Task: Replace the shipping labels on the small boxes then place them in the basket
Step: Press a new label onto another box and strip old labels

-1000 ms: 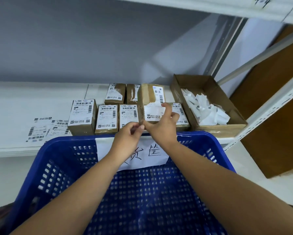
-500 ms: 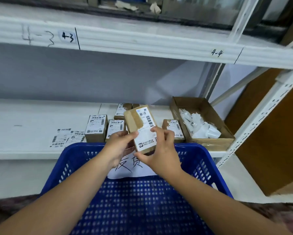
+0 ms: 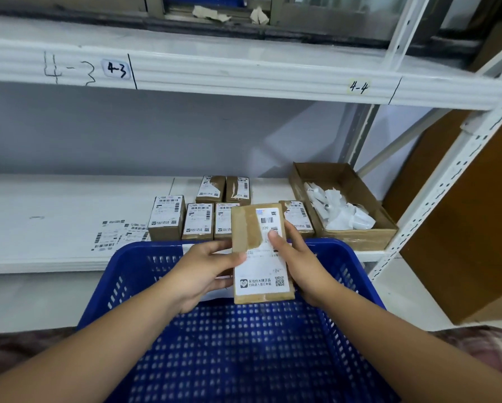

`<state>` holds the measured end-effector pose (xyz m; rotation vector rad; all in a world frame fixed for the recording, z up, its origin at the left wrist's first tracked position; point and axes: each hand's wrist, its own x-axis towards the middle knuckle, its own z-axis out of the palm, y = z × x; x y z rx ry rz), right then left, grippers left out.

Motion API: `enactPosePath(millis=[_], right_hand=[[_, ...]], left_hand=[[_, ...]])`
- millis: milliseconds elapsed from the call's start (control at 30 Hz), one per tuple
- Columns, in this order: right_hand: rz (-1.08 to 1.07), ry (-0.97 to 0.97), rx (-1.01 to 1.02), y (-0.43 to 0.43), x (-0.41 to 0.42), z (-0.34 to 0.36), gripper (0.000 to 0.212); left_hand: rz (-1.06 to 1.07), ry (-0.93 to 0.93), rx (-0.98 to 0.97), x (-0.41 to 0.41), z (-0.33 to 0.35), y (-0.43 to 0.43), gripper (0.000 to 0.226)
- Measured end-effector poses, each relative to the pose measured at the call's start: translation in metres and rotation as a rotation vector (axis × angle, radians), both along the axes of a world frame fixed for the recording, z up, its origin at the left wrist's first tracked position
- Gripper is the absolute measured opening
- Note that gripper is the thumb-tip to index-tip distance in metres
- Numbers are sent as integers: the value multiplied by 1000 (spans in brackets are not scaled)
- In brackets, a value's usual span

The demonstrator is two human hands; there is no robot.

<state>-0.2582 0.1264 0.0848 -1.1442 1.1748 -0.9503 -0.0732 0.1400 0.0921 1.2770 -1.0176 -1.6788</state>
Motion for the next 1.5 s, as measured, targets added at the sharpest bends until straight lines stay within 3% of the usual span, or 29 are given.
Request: enactPosePath(millis=[100,233,367,467,900,1200,1400,1500], right_hand=[[-19,-61,44,0,-2,-10,65],[47,-52,59,1,-3,-23,84],[121,-85,63,3,1,-29,85],[132,-88,47,1,3,-31,79],[149,137,-69,12,2,-41,82],[165,157,-105,25,6,-53,77],[202,190,-97,32,9,-61,80],[195,203,-92,31,7,-62,83]], left_hand=[[6,-128,-68,-5,-5,-1,44],[66,-672,-484,-6,-13,-6,74],[44,-850,-736,-8,-17,-5,63],[36,-888,-749,-9,-20,-5,50],[82,-874,-789,-12,-24,-4,33],[100,-927,-796,-18,-33,13,33],[112,-966,-798,-12,-40,18,2],[121,-923,-784,-12,-43,18,8]])
